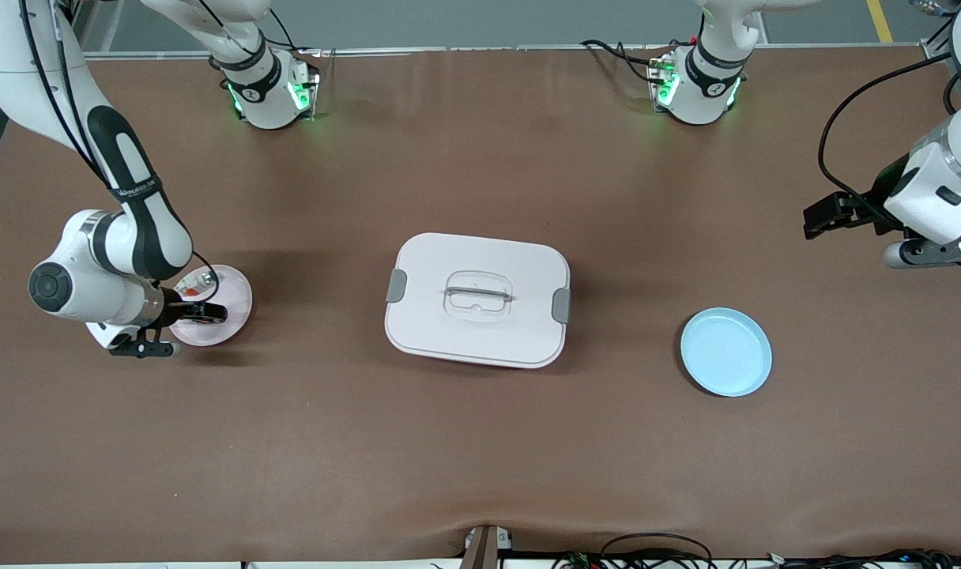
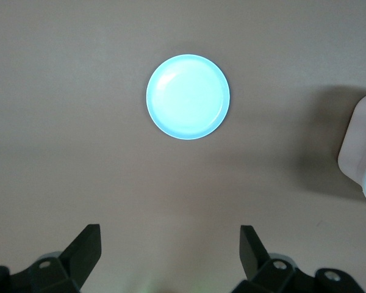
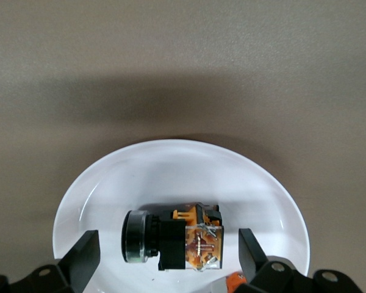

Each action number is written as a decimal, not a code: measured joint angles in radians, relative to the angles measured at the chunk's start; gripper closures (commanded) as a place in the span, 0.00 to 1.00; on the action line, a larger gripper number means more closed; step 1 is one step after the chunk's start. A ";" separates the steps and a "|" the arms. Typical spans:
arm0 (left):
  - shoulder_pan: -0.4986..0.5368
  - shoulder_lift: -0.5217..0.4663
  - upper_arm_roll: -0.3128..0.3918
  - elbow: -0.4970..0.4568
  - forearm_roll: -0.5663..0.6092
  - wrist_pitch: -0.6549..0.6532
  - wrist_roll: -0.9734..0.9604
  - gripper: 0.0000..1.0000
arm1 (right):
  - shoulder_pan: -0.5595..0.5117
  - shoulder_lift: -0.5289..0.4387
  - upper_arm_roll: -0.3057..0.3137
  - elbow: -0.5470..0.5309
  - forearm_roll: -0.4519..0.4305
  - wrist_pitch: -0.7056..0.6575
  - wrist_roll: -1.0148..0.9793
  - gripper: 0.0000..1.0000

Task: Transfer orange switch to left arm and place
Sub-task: 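Close the right gripper on the black-and-orange switch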

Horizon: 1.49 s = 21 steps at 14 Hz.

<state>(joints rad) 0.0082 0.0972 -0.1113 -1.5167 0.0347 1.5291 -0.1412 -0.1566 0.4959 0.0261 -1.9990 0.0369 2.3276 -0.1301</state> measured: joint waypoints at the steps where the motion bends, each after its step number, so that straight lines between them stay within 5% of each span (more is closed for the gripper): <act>1: -0.001 0.000 0.000 -0.001 0.000 0.000 0.000 0.00 | 0.000 0.000 0.000 -0.009 0.000 0.013 -0.002 0.00; 9: -0.004 0.003 -0.002 -0.007 0.000 0.000 0.000 0.00 | 0.000 0.001 0.000 -0.043 0.000 0.052 -0.004 0.00; 12: -0.005 0.003 -0.007 -0.008 0.000 0.000 0.000 0.00 | 0.000 0.002 0.000 -0.044 0.000 0.052 -0.004 0.32; 15: -0.006 0.003 -0.016 -0.008 0.000 0.000 0.000 0.00 | 0.000 0.004 0.000 -0.044 0.000 0.052 -0.005 0.98; 21: -0.006 0.002 -0.028 -0.006 0.000 -0.001 0.000 0.00 | 0.000 0.003 0.001 -0.040 0.001 0.045 -0.005 1.00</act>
<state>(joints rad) 0.0024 0.0997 -0.1389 -1.5230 0.0347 1.5277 -0.1411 -0.1567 0.4994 0.0267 -2.0391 0.0379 2.3723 -0.1346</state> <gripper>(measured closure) 0.000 0.278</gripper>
